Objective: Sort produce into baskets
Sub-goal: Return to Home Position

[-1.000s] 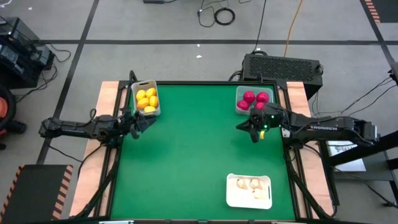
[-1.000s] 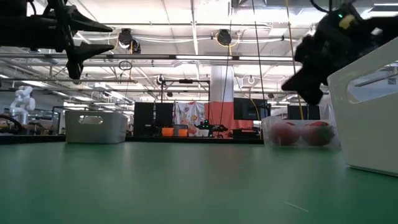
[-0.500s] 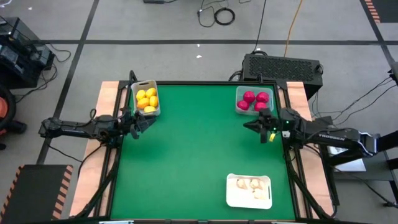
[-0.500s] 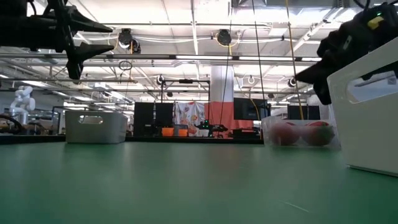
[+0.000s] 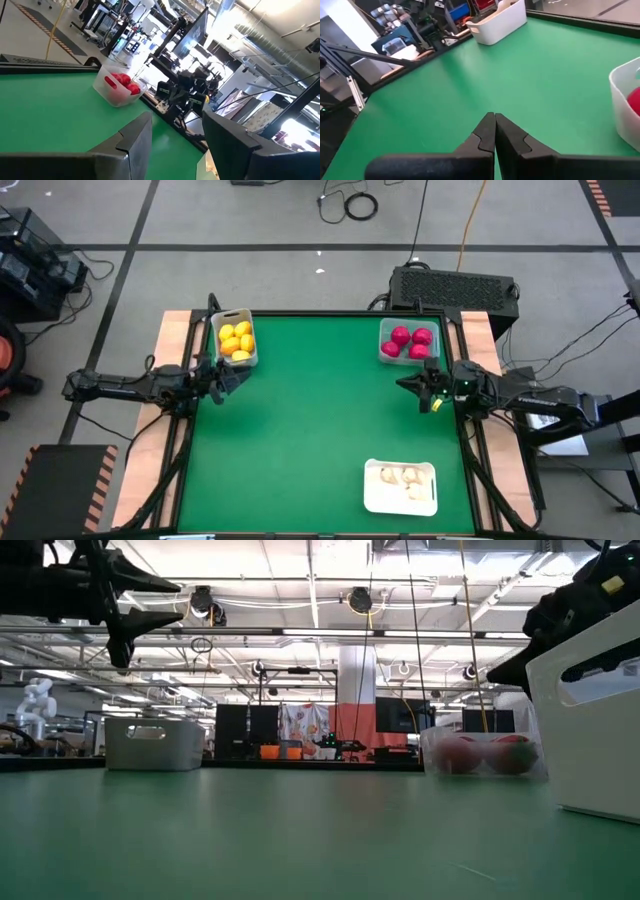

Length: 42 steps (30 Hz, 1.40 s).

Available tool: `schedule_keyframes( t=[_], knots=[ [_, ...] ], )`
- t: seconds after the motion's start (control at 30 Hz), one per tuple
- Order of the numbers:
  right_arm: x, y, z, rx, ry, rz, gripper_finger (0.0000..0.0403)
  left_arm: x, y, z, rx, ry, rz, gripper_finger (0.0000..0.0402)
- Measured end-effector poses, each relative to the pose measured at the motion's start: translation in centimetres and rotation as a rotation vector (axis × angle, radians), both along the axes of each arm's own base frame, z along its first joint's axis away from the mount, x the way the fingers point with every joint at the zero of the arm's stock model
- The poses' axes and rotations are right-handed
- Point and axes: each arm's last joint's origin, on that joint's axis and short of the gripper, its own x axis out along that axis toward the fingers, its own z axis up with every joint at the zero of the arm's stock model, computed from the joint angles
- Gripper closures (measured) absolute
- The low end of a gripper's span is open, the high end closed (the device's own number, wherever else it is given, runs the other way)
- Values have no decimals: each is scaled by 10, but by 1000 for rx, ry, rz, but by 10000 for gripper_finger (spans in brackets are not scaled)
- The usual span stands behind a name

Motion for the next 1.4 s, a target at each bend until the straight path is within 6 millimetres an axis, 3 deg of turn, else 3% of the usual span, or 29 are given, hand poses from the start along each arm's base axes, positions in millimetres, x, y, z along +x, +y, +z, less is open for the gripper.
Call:
schedule_keyframes(
  t=[0.17,0.4,0.7,0.83,1.03,1.4],
  knots=[
    [2,1,-18,28,-37,4,402,0,0,0,14,6,-5,220],
    [2,0,-19,-118,-3,35,402,0,0,-4,33,47,-12,220],
    [2,0,-20,-254,24,70,403,-2,0,-32,225,391,-27,220],
    [2,0,-20,-254,25,70,403,-2,0,-33,236,407,-29,220],
    [2,0,-20,-254,26,70,403,-2,0,-34,407,453,-45,220],
    [2,0,-20,-254,26,71,403,-2,0,-34,355,436,-32,220]
  ],
)
